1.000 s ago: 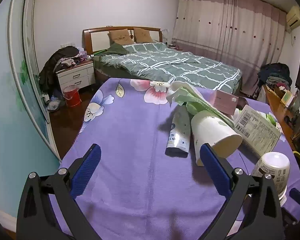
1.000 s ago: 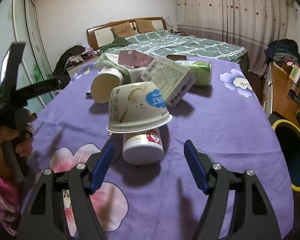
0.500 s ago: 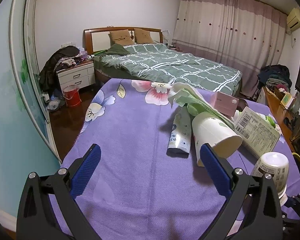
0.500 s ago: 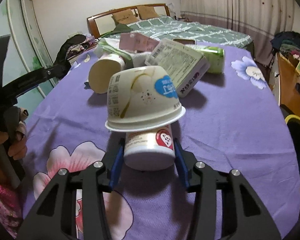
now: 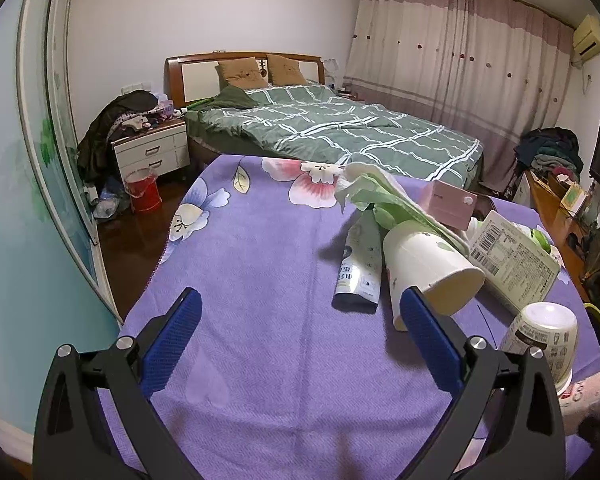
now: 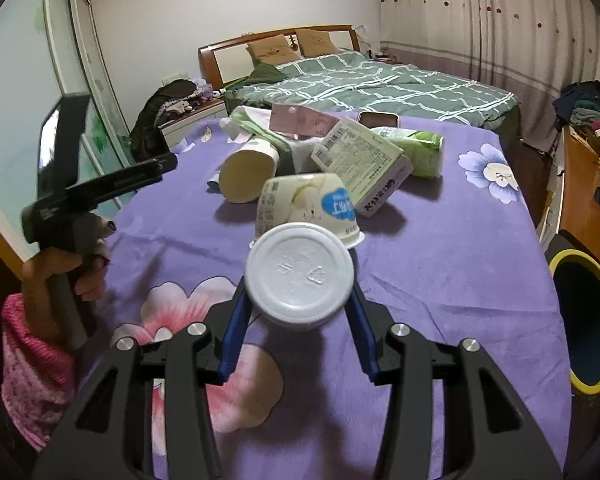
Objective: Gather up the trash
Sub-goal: 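Grasp the small white cup under the paper bowl with the right gripper, then carry the small white cup to the yellow bin and release it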
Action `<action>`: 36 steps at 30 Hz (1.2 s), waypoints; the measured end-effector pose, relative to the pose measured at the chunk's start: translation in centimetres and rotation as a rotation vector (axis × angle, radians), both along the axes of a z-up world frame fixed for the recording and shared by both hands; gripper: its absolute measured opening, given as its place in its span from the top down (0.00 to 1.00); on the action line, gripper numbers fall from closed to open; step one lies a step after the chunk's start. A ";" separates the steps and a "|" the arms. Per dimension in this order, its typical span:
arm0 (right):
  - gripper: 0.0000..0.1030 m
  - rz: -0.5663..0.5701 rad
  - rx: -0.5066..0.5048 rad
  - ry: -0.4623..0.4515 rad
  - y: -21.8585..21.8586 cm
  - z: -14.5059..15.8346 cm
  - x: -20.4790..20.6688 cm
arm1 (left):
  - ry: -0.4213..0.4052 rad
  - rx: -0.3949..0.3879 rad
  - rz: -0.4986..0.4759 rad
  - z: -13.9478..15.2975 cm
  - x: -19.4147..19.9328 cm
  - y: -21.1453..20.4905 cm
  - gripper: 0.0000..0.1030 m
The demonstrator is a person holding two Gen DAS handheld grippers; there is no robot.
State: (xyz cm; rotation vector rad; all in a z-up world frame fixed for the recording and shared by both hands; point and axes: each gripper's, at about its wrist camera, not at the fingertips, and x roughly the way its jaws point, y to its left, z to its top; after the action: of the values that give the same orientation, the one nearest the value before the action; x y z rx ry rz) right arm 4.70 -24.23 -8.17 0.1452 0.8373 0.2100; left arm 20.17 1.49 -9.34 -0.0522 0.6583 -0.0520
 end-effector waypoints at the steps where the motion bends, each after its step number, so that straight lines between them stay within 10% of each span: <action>1: 0.57 -0.005 0.010 -0.005 -0.3 0.3 -0.3 | 0.000 0.001 -0.002 0.0 0.0 -0.1 0.05; 15: 0.57 -0.192 0.076 -0.093 -7.1 2.2 -1.5 | -0.004 0.023 -0.032 -0.3 -0.2 -0.8 0.05; 36: 0.57 -0.813 -0.019 -0.020 -27.5 -2.8 -1.2 | -0.017 0.049 -0.132 -0.4 -0.8 -3.0 0.05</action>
State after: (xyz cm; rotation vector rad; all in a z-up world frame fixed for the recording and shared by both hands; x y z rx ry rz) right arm 3.54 -51.72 -10.93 0.4494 0.7027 -0.5585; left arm 19.33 -1.52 -9.75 0.0390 0.6451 -0.1630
